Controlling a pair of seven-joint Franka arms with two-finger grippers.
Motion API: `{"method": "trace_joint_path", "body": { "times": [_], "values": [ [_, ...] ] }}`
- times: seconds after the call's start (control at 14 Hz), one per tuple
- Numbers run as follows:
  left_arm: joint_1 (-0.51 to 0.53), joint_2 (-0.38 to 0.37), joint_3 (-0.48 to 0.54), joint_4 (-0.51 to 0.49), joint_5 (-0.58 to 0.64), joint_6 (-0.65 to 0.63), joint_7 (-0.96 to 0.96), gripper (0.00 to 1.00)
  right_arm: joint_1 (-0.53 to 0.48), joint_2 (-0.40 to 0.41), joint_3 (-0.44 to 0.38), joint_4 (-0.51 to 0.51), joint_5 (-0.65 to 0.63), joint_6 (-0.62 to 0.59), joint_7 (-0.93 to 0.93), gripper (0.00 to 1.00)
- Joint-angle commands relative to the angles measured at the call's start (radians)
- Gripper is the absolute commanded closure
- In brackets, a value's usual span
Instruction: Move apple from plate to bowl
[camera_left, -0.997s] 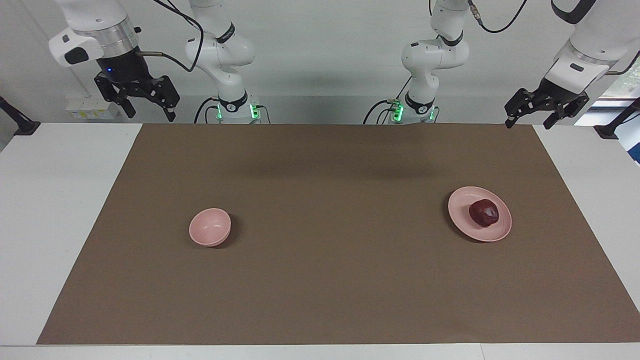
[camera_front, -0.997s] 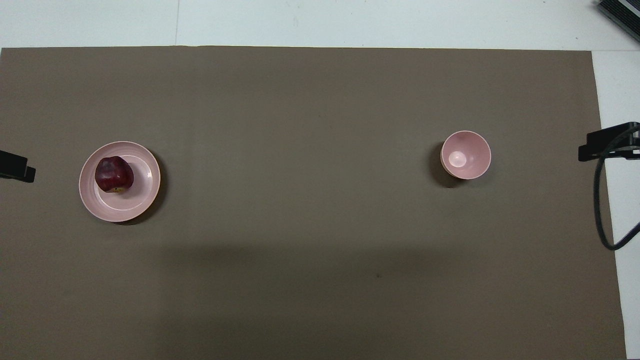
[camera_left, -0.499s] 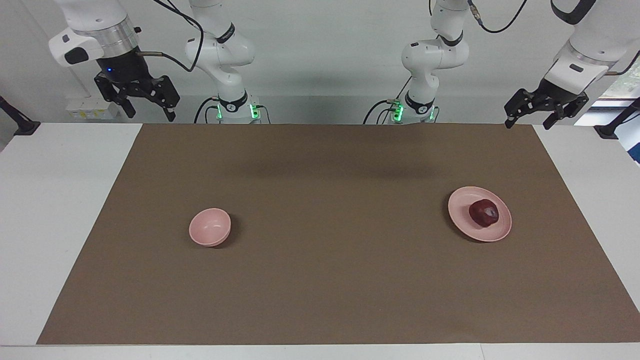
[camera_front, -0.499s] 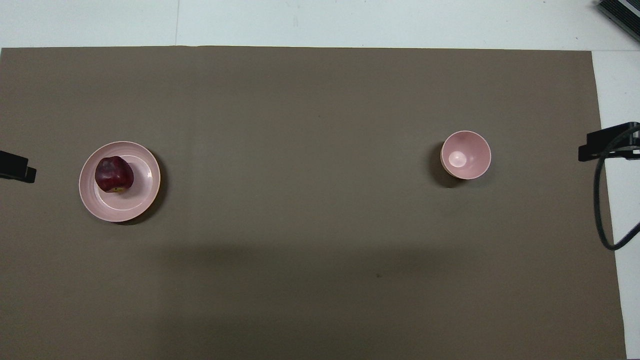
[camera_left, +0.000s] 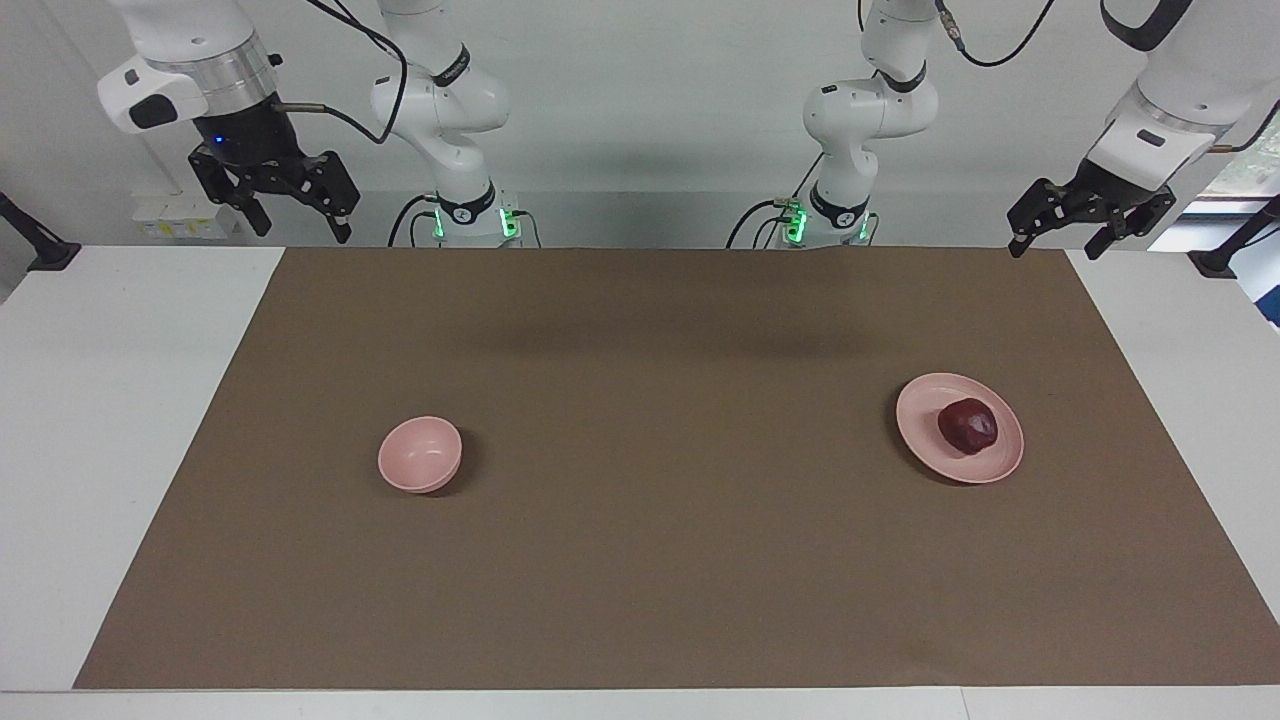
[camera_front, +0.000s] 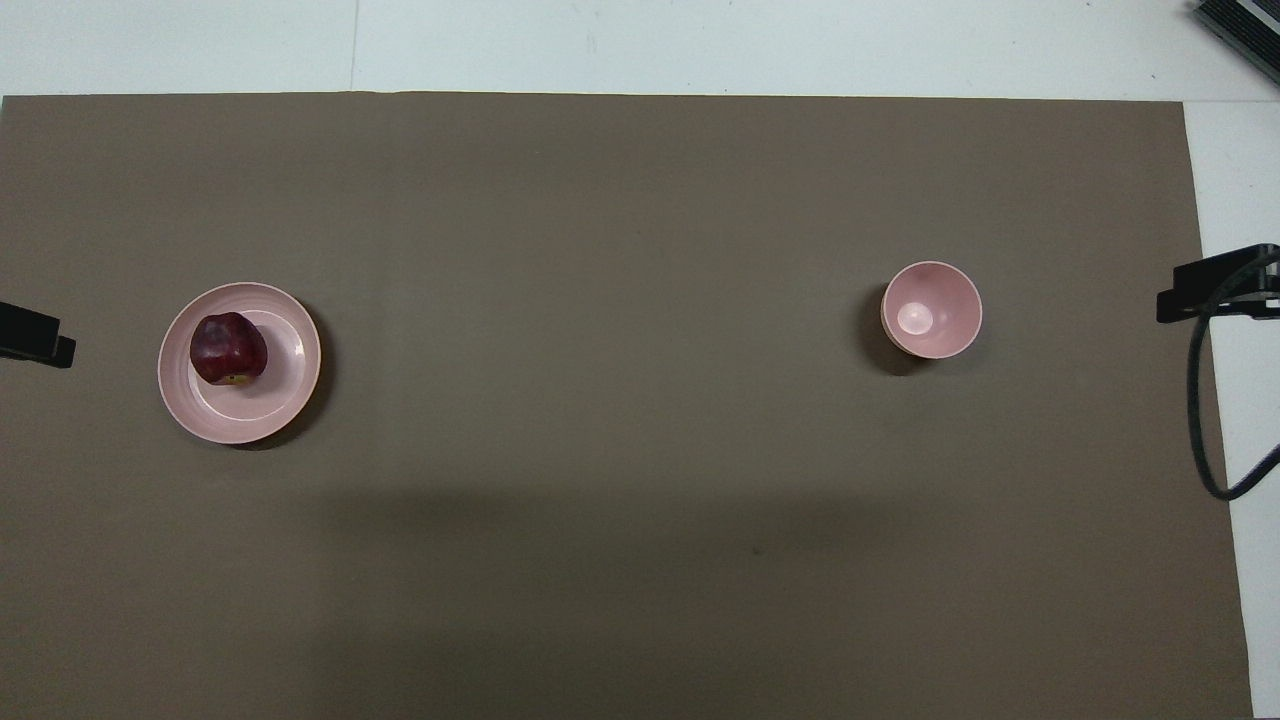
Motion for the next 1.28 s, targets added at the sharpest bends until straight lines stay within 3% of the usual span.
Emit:
{"method": "trace_joint_path", "body": {
  "times": [0.0,0.78,1.0,1.21],
  "values": [
    [-0.003,-0.017,0.002,-0.019,0.004,-0.013,0.007,0.0,-0.005,-0.022,0.002,-0.024,0.002,-0.002,-0.02,0.0],
    [-0.003,0.0,0.001,-0.03,0.005,-0.004,0.007,0.0,-0.012,-0.025,-0.004,-0.027,0.001,-0.015,-0.017,0.0],
    [0.011,0.044,0.002,-0.042,0.011,0.059,0.009,0.0,-0.03,-0.023,-0.009,-0.026,0.001,-0.022,-0.023,0.0],
    [0.035,0.058,0.002,-0.129,0.013,0.197,0.012,0.0,-0.027,-0.023,-0.003,-0.027,0.001,-0.023,-0.025,0.0]
  ]
}}
